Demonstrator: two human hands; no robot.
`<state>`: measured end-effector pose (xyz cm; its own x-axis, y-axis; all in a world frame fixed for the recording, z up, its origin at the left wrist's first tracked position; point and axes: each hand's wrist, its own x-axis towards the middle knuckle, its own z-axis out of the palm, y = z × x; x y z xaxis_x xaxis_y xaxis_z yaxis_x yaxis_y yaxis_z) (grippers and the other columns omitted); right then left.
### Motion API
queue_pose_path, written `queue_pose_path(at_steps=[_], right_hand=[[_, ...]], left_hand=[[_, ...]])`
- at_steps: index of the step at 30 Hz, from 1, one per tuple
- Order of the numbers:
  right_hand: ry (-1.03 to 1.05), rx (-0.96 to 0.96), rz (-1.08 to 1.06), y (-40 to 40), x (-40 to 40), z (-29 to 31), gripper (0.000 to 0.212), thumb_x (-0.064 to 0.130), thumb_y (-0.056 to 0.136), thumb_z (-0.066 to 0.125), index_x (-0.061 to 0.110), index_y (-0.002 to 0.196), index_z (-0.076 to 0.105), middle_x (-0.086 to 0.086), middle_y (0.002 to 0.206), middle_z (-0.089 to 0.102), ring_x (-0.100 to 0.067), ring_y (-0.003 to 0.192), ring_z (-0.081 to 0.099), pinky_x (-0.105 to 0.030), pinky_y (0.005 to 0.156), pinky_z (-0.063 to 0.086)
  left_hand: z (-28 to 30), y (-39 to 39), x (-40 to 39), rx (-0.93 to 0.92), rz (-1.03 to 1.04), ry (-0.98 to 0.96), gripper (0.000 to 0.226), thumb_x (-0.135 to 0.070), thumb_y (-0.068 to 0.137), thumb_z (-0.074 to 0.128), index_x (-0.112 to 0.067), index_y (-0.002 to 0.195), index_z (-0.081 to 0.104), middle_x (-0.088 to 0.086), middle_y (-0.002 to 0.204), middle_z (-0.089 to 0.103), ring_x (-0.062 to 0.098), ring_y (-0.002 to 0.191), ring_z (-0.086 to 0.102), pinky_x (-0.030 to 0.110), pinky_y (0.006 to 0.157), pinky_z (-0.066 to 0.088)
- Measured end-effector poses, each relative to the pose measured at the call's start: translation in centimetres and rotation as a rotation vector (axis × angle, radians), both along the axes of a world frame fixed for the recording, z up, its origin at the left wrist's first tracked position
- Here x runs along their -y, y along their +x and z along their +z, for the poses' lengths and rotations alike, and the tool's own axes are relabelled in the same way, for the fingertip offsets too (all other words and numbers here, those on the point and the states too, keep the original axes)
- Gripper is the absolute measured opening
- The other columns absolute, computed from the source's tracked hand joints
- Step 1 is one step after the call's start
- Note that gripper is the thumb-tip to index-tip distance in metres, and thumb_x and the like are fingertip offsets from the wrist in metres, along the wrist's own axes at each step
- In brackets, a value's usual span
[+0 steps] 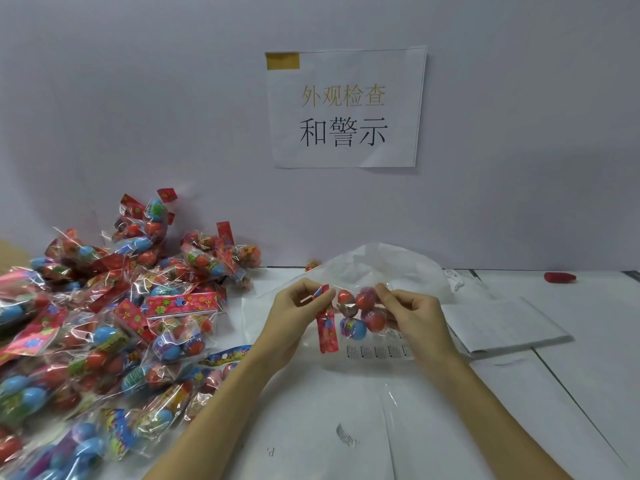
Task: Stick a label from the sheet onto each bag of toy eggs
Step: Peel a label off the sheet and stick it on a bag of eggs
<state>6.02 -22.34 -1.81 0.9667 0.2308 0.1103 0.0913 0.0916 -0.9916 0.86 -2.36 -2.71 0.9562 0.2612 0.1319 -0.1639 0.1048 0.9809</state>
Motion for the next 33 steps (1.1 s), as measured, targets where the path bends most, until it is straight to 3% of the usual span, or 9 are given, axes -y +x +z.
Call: queue_pose_path(at_steps=[4, 8, 11, 14, 21, 25, 28, 30, 33], right_hand=[[-0.152, 0.113, -0.119, 0.1, -0.6, -0.6, 0.027, 0.025, 0.101, 0.068, 0.005, 0.091, 0.082, -0.013, 0.079, 0.078, -0.03, 0.08, 0.076, -0.036, 0.072, 0.064], [-0.281, 0.245, -0.192, -0.2, -0.7, -0.9, 0.027, 0.028, 0.103, 0.063, 0.01, 0.098, 0.082, -0.002, 0.08, 0.077, -0.016, 0.079, 0.073, -0.019, 0.065, 0.056], [-0.189, 0.158, -0.173, -0.2, -1.0, -1.0, 0.027, 0.028, 0.106, 0.058, 0.014, 0.104, 0.082, -0.003, 0.088, 0.079, -0.023, 0.09, 0.075, -0.033, 0.079, 0.062], [-0.042, -0.026, -0.103, -0.5, -1.2, -0.6, 0.028, 0.032, 0.107, 0.056, 0.02, 0.105, 0.081, -0.003, 0.093, 0.081, -0.028, 0.097, 0.076, -0.044, 0.09, 0.061], [0.212, -0.164, 0.233, -0.9, -1.6, -0.3, 0.04, 0.036, 0.098, 0.065, 0.015, 0.133, 0.065, -0.014, 0.112, 0.078, -0.032, 0.099, 0.077, -0.034, 0.08, 0.064], [0.271, -0.23, 0.214, -0.8, -1.6, 0.0, 0.05, 0.029, 0.082, 0.078, 0.004, 0.123, 0.066, -0.016, 0.104, 0.078, -0.024, 0.088, 0.077, -0.028, 0.07, 0.062], [0.079, -0.117, 0.233, -0.2, -1.2, -0.4, 0.042, 0.042, 0.082, 0.076, 0.015, 0.114, 0.076, -0.01, 0.112, 0.077, -0.029, 0.101, 0.075, -0.042, 0.082, 0.064], [-0.067, -0.03, 0.235, -0.3, -1.2, -0.7, 0.028, 0.046, 0.093, 0.067, 0.026, 0.108, 0.079, -0.003, 0.11, 0.078, -0.022, 0.106, 0.075, -0.037, 0.082, 0.063], [-0.068, -0.056, 0.193, -0.8, -1.5, -0.7, 0.04, 0.056, 0.093, 0.057, 0.026, 0.102, 0.081, -0.005, 0.102, 0.08, -0.021, 0.096, 0.077, -0.034, 0.077, 0.063]], left_hand=[[-0.1, 0.0, 0.5, -0.049, -0.056, -0.081, 0.016, -0.018, 0.097, 0.068, -0.007, 0.093, 0.057, 0.016, 0.095, 0.073, 0.022, 0.083, 0.072, 0.03, 0.07, 0.06], [-0.3, -0.2, 1.0, -0.051, -0.052, -0.114, 0.024, -0.022, 0.092, 0.072, -0.007, 0.09, 0.053, 0.021, 0.099, 0.073, 0.027, 0.087, 0.074, 0.036, 0.069, 0.063], [-0.5, -0.1, 1.0, 0.008, -0.074, -0.166, 0.017, -0.012, 0.097, 0.067, -0.006, 0.089, 0.053, 0.023, 0.113, 0.074, 0.032, 0.096, 0.074, 0.04, 0.071, 0.063], [-0.3, -0.2, 1.1, 0.035, -0.111, -0.22, 0.021, -0.017, 0.093, 0.069, -0.007, 0.087, 0.052, 0.019, 0.106, 0.075, 0.03, 0.093, 0.075, 0.036, 0.067, 0.062], [-0.4, 0.4, 1.0, 0.042, 0.179, -0.21, 0.016, -0.013, 0.098, 0.068, -0.008, 0.086, 0.058, 0.018, 0.093, 0.069, 0.032, 0.09, 0.069, 0.042, 0.077, 0.058], [0.3, 0.4, 0.9, -0.047, 0.073, -0.367, 0.043, -0.052, 0.089, 0.064, -0.011, 0.101, 0.06, 0.006, 0.081, 0.068, 0.019, 0.072, 0.066, 0.03, 0.065, 0.055], [-0.1, 0.4, 0.9, -0.104, -0.007, -0.241, 0.062, -0.065, 0.084, 0.064, -0.011, 0.112, 0.071, 0.005, 0.076, 0.064, 0.017, 0.065, 0.06, 0.027, 0.059, 0.053], [-0.6, 0.2, 0.9, -0.082, -0.028, -0.088, 0.047, -0.057, 0.082, 0.074, -0.014, 0.1, 0.078, 0.01, 0.081, 0.067, 0.023, 0.072, 0.061, 0.026, 0.058, 0.052], [-0.9, 0.0, 0.6, -0.024, 0.011, 0.03, 0.03, -0.045, 0.081, 0.08, -0.016, 0.086, 0.079, 0.012, 0.089, 0.074, 0.027, 0.082, 0.065, 0.032, 0.064, 0.054]])
